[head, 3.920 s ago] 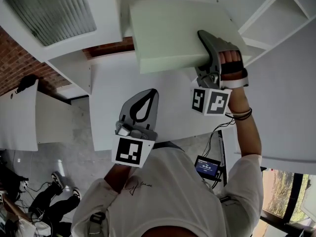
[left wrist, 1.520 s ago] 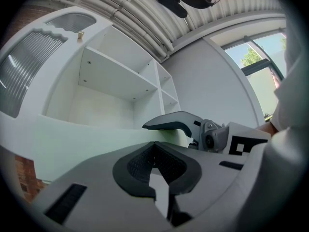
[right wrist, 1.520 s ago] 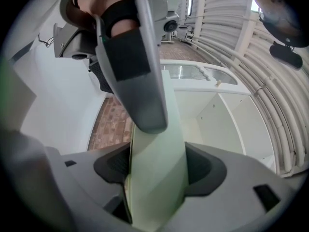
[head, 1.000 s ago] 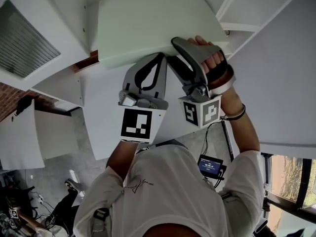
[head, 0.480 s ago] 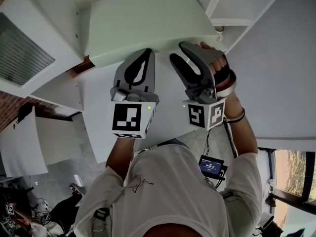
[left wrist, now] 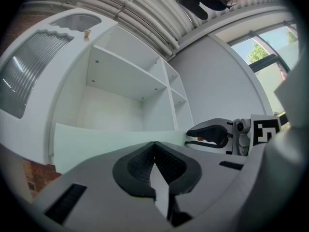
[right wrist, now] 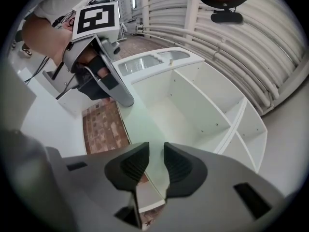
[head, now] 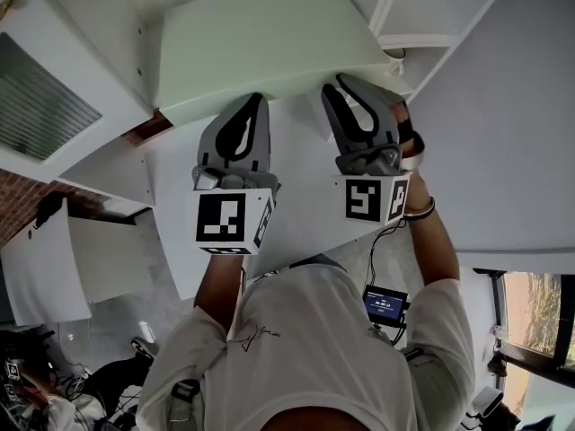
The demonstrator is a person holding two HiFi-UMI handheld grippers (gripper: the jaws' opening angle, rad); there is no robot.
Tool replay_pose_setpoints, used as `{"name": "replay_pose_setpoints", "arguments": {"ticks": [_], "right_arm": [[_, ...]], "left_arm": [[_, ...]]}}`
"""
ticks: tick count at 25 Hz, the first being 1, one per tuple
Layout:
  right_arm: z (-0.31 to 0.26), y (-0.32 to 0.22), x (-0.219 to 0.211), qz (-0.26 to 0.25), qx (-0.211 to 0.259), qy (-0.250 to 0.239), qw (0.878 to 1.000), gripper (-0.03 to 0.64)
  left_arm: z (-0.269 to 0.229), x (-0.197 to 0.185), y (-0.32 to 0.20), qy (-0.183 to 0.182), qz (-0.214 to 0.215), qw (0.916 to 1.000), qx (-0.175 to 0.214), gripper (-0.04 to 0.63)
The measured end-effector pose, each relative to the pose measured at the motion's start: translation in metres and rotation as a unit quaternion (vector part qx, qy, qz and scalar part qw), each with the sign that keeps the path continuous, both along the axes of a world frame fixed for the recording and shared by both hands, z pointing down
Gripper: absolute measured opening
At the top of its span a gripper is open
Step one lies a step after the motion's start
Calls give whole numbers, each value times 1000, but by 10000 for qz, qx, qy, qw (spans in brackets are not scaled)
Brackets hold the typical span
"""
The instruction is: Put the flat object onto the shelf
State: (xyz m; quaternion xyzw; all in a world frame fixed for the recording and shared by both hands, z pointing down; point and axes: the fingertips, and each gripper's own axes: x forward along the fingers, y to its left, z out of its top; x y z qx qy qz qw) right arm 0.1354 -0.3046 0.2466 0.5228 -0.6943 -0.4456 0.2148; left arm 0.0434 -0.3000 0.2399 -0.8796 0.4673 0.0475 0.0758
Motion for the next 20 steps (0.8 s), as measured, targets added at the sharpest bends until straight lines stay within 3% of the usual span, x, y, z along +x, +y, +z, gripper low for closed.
{"name": "replay_pose_setpoints", "arguments": {"ticks": [11, 20], "right_arm": [[-4, -19, -6, 16, -135, -163, 9998, 98], [-11, -31, 1, 108, -258, -444, 9986, 66]], "left_arm": [[6, -56, -16, 170, -590, 9979, -205, 12], [4, -50, -24, 176, -652, 9974, -268, 12]]}}
